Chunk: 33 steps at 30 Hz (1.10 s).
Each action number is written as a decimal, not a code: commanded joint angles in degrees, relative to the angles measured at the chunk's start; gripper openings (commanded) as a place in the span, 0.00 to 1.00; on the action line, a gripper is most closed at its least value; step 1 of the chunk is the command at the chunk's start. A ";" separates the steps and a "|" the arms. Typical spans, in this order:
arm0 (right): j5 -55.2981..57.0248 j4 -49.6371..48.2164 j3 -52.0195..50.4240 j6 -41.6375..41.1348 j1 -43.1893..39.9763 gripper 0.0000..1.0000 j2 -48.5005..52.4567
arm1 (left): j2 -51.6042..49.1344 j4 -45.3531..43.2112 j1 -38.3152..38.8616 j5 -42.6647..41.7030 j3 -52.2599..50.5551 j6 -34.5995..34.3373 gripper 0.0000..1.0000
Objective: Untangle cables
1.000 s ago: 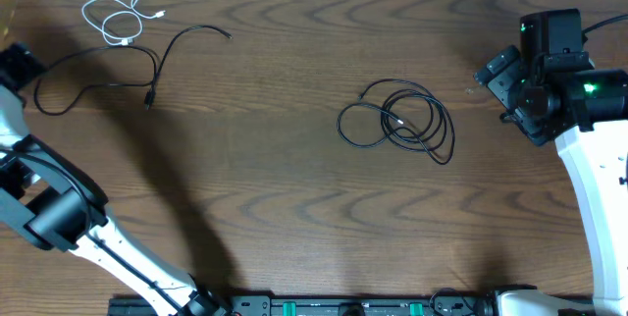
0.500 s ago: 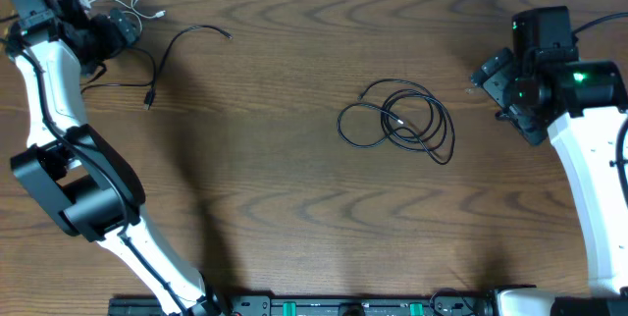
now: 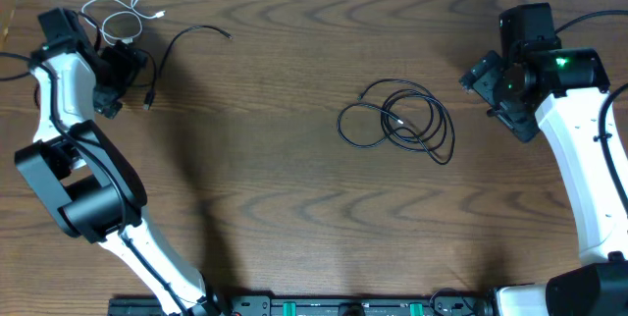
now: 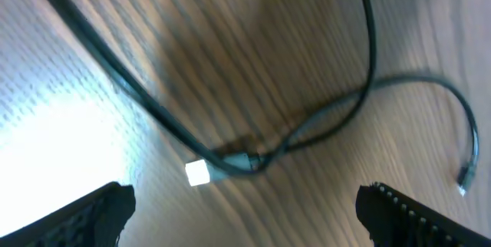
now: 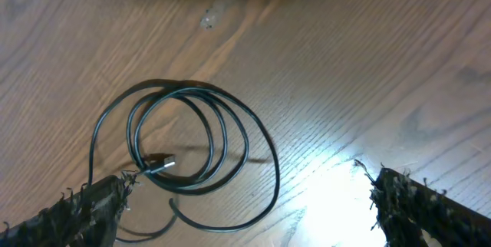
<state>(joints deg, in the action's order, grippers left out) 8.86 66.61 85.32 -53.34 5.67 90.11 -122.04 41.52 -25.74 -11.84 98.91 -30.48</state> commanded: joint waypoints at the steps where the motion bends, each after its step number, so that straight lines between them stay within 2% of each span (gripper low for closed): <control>1: -0.33 0.09 -0.37 0.70 0.04 0.99 0.39 | -0.04 -4.24 0.59 2.47 -2.25 -2.19 0.97; 5: -0.92 0.07 -0.37 0.70 0.04 0.98 0.39 | -1.36 -7.82 0.81 2.45 -3.56 -2.23 0.79; 6: -1.05 0.04 -0.37 0.70 0.04 0.98 0.39 | -1.90 -8.35 0.94 2.45 -3.58 -2.23 0.70; 8: -1.14 0.04 -0.37 0.70 0.04 0.98 0.39 | -2.43 -9.07 0.98 2.12 -3.58 -2.43 0.45; 10: -1.14 0.04 -0.37 0.70 0.04 0.98 0.39 | -2.40 -9.07 0.96 1.55 -3.54 -2.43 0.27; 14: -1.14 0.02 -0.37 0.70 0.04 0.98 0.39 | -1.86 -9.22 0.42 -3.17 -3.28 -2.45 0.10; 17: -1.14 0.02 -0.37 0.70 0.04 0.98 0.39 | -1.33 -9.11 -0.85 -5.79 -3.15 -2.47 0.08; 28: -1.73 0.00 -0.37 0.70 0.04 0.99 0.39 | -1.05 -11.78 -10.08 -3.54 -3.04 -2.56 0.07; 33: -1.73 -0.24 -0.37 0.70 0.04 0.99 0.39 | -1.05 -13.53 -14.56 -3.63 -2.21 1.86 0.07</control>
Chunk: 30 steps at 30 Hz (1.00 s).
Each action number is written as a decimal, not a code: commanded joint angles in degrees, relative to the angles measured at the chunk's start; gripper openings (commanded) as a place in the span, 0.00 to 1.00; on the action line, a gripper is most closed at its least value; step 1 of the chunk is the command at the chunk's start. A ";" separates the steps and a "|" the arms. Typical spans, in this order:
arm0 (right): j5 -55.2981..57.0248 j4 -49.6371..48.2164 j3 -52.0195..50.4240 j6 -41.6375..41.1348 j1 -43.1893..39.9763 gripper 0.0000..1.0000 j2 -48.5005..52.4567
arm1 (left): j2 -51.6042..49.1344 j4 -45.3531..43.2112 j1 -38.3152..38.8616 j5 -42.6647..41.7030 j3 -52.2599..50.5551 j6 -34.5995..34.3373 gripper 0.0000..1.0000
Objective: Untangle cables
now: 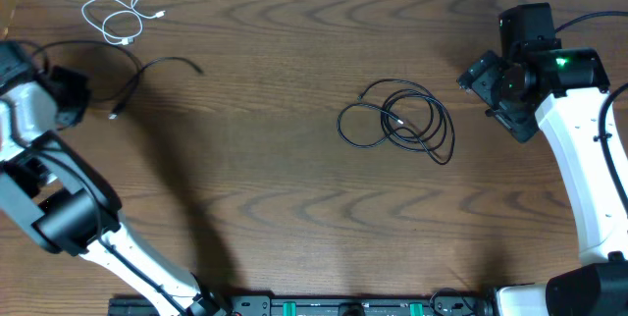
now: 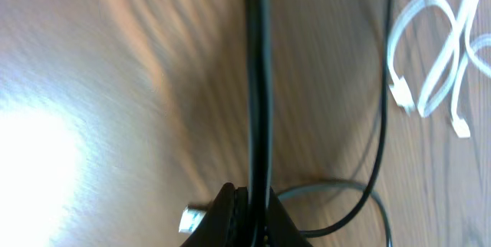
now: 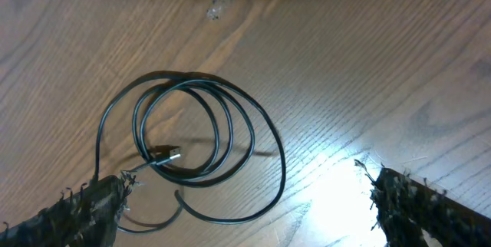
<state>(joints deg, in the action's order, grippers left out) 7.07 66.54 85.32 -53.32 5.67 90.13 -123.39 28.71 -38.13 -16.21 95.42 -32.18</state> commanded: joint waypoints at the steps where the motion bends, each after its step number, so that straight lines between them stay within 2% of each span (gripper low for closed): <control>1: 0.07 -0.35 -0.37 0.68 0.04 0.99 0.37 | 0.31 -0.85 -2.62 0.70 1.46 4.66 0.07; 7: 0.04 -1.25 -0.37 0.68 0.04 0.99 0.37 | 0.31 -0.55 -3.67 0.61 1.57 5.57 0.07; 9: 0.07 -1.14 -0.37 0.70 0.04 0.99 0.37 | 0.35 -0.28 -3.56 0.57 1.57 5.51 0.10; 10: 0.07 -1.01 -0.37 0.70 0.04 0.99 0.37 | 0.39 -0.04 -3.54 0.57 1.57 5.51 0.22; 12: 0.07 -0.90 -0.37 0.70 0.04 0.99 0.37 | 0.50 0.94 -3.52 0.57 1.57 5.35 0.61; 13: 0.07 -0.87 -0.37 0.72 0.04 0.99 0.37 | 0.59 1.42 -3.52 0.46 1.57 5.35 0.68; 15: 0.07 -0.92 -0.37 0.70 0.04 0.99 0.37 | 0.87 2.43 -3.52 0.35 1.57 5.42 0.75; 23: 0.07 -0.68 -0.37 0.70 0.04 0.99 0.37 | 6.99 4.96 -1.11 1.01 1.57 11.21 0.76; 27: 0.04 -0.31 -0.37 0.70 0.04 0.99 0.37 | 12.24 7.91 2.64 6.78 1.57 11.69 0.76; 30: 0.04 -0.15 -0.37 0.70 0.04 0.99 0.37 | 14.53 7.87 7.45 6.91 1.57 17.07 0.76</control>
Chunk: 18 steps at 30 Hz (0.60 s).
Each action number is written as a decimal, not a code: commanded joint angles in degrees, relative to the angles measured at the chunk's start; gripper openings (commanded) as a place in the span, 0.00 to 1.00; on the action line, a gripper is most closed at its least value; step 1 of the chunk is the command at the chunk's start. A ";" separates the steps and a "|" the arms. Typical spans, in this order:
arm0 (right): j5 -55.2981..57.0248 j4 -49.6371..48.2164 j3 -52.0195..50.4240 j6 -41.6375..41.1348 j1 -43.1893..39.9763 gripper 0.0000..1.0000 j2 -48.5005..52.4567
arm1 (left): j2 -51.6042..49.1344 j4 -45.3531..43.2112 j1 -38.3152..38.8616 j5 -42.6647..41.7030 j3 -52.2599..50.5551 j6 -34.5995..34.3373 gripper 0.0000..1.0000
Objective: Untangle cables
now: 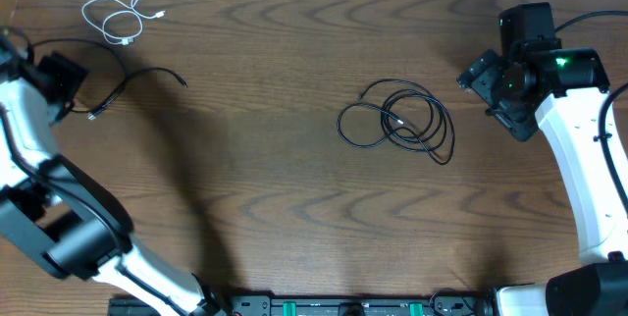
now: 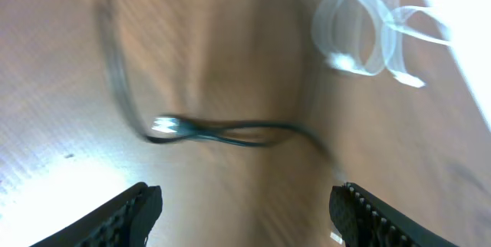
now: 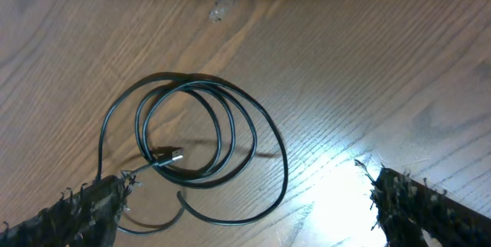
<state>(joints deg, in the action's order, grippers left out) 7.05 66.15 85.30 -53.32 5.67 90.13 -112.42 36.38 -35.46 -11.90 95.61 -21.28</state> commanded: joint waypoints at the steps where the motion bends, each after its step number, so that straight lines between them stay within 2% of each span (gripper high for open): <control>1: 0.07 0.28 -0.35 0.70 0.04 0.99 0.37 | 3.54 -0.11 6.32 3.17 1.38 7.39 0.76; 4: 0.04 0.48 -0.35 0.70 0.04 0.99 0.37 | 1.97 -0.24 10.05 11.85 1.36 7.54 0.74; 6: -0.13 0.59 -0.35 0.72 0.04 0.99 0.37 | 0.11 -0.24 11.87 18.27 1.33 7.56 0.67; 8: -0.13 0.81 -0.35 0.70 0.04 0.99 0.37 | -2.25 -0.48 12.98 22.40 1.31 7.91 0.65; 11: -0.11 0.87 -0.35 0.70 0.04 0.99 0.37 | -6.21 -1.90 13.31 24.61 1.31 9.94 0.65; 18: -0.07 0.85 -0.35 2.45 0.04 0.99 0.37 | -15.63 -12.79 12.39 24.59 1.31 12.13 0.66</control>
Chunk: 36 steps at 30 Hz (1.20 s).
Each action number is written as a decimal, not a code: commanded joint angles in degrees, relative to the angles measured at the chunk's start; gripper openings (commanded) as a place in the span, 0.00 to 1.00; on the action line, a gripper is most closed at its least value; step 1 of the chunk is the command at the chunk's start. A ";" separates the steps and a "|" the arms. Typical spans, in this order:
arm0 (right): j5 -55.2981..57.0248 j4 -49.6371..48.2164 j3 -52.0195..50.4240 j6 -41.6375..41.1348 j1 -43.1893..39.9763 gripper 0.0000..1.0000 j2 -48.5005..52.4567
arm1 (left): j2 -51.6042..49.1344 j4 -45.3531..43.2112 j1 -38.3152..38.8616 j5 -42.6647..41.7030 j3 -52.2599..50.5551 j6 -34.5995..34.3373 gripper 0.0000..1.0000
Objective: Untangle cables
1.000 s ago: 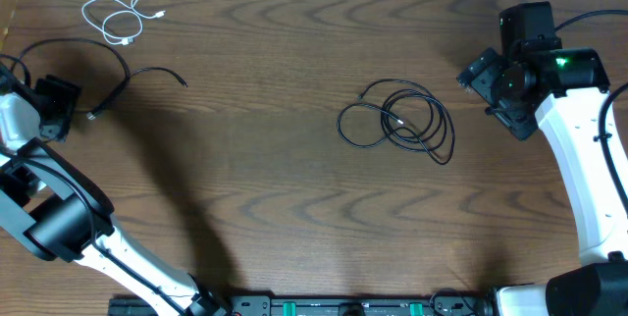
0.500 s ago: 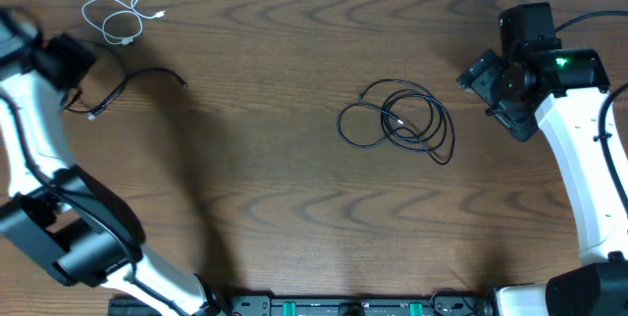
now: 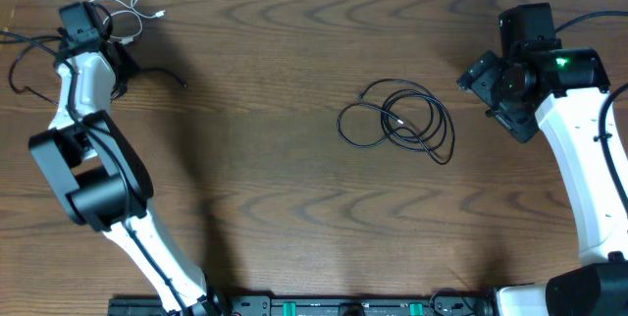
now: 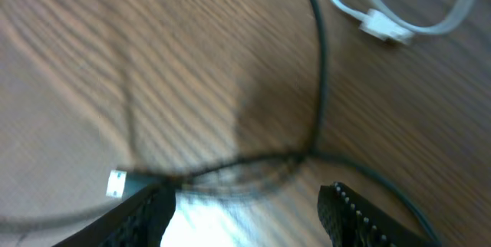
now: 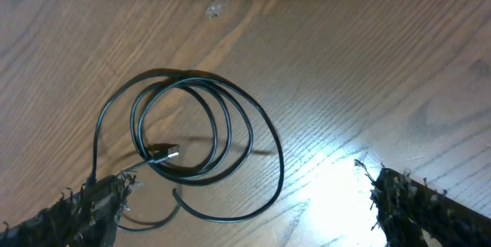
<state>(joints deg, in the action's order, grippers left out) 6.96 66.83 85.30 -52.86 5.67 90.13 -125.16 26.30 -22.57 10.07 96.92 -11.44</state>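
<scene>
A thin black cable (image 3: 157, 72) lies at the table's far left, one end reaching right and a loop (image 3: 22, 53) trailing left. My left gripper (image 3: 114, 59) hovers over it, open. The left wrist view shows this cable (image 4: 318, 101) crossing between the fingers (image 4: 146, 216), blurred, with a white plug (image 4: 116, 183) at the left. A white cable (image 3: 128, 10) (image 4: 406, 13) lies coiled just behind. A second black cable (image 3: 397, 125) (image 5: 199, 139) is coiled mid-table. My right gripper (image 3: 491, 85) (image 5: 257, 201) hangs open to its right, nothing in it.
The table's back edge runs close behind the white cable. The left edge of the table (image 3: 8, 22) is near the black loop. Bare wood (image 3: 265, 188) spreads between the two cable groups.
My left arm has moved from the table's left edge back to the right, beside the white cable. It is still open. The black cable now trails a loop to the left.
My left gripper hung open over the thin black cable beside the white one. Then it was shut on that cable, farther left. Then it stood open at the left edge, the cable drawn clear of the white one. Now it hovers over it again. The right arm stayed still.
</scene>
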 commanded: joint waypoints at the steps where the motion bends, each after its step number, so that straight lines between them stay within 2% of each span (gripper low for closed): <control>1: 0.02 0.20 -0.35 1.99 0.04 0.99 0.37 | -3.72 -3.80 -0.50 2.62 0.00 2.27 0.66; 10: -0.02 0.04 -0.35 1.95 0.04 0.99 0.37 | -4.83 -8.48 -0.50 -8.15 0.00 2.25 0.66; 20: -0.07 0.26 -0.35 1.95 0.07 0.98 0.37 | -4.83 -9.07 -0.52 -8.37 -0.35 5.44 0.66; 30: -0.07 0.94 -0.35 1.97 0.04 0.98 0.37 | -8.07 -10.10 -0.81 -8.39 -0.48 5.38 0.66; 33: -0.07 0.96 -0.35 1.97 0.04 0.98 0.37 | -8.07 -10.38 -0.90 -8.39 -0.48 5.38 0.61; 36: -0.07 0.87 -0.35 1.95 0.04 0.98 0.37 | -8.07 -10.36 -0.90 -8.37 -0.48 5.40 0.44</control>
<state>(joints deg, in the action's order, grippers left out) 6.85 67.68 85.30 -51.66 5.67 90.13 -132.79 16.03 -23.14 1.74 96.88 -6.55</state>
